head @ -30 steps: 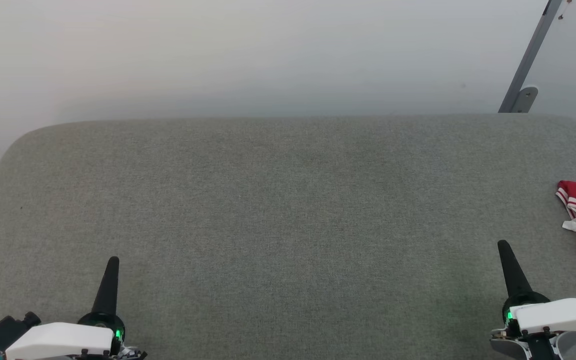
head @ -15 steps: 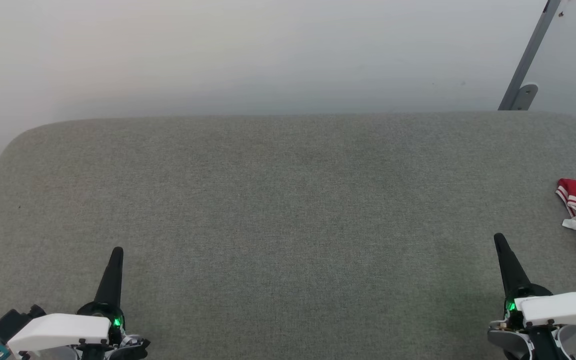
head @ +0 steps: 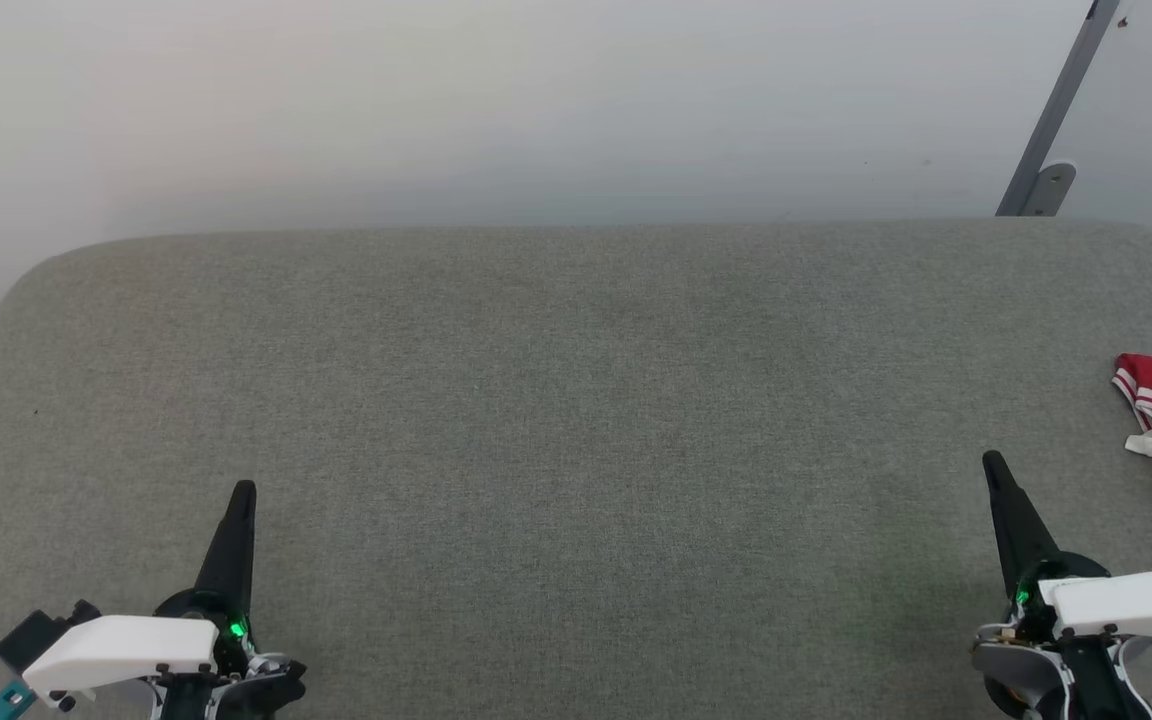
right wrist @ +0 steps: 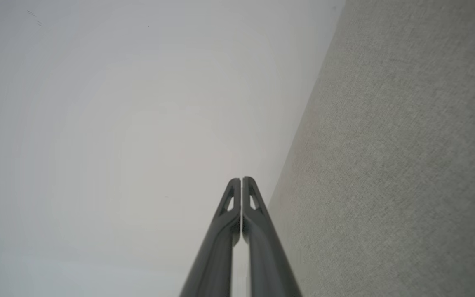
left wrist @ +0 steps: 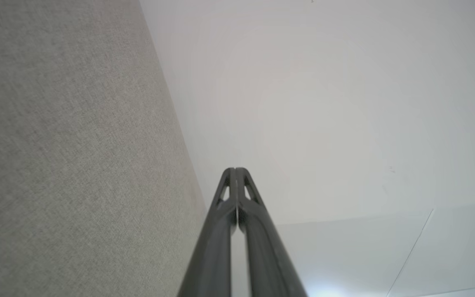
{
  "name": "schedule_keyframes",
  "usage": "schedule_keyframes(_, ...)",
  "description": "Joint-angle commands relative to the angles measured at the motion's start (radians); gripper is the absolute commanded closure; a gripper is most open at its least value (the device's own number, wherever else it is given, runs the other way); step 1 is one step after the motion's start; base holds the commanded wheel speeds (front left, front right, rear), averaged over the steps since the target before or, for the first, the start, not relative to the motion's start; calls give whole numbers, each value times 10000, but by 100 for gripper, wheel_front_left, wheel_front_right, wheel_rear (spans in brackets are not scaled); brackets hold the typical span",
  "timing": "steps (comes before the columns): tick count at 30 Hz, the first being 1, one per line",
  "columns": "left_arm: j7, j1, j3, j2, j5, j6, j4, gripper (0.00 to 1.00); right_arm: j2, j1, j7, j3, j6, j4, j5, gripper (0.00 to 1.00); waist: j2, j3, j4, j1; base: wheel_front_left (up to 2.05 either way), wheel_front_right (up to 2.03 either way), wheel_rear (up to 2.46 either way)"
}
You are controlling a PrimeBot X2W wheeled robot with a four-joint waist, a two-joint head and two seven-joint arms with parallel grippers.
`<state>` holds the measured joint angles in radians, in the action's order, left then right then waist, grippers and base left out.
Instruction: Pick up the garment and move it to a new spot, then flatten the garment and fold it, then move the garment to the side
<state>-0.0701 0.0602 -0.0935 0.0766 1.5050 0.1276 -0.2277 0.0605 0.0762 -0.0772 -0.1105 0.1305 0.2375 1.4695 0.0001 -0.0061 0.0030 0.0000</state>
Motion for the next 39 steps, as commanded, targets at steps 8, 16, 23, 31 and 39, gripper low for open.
schedule_keyframes(8, -204, 361, -84, -90, 553, 50, -80, 100, -77, 241, -221, -39, 4, 48, 690, 100, -1, 38, -12, 0, 0, 0, 0)
schedule_keyframes(16, -369, 510, -141, -203, 1022, 53, -170, 100, -117, 365, -369, -43, 2, 83, 1289, 100, -1, 78, -26, 0, 0, 0, 0)
schedule_keyframes(23, -413, 556, -158, -233, 1147, 54, -190, 100, -117, 363, -397, -42, 4, 91, 1449, 100, -1, 92, -30, 0, 0, 0, 0)
schedule_keyframes(31, -418, 558, -165, -236, 1134, 54, -188, 100, -117, 361, -396, -41, 4, 91, 1450, 100, -1, 92, -30, 0, 0, 0, 0)
schedule_keyframes(39, -428, 559, -173, -241, 1122, 55, -188, 100, -117, 361, -395, -40, 2, 90, 1450, 100, -1, 92, -30, 0, 0, 0, 0)
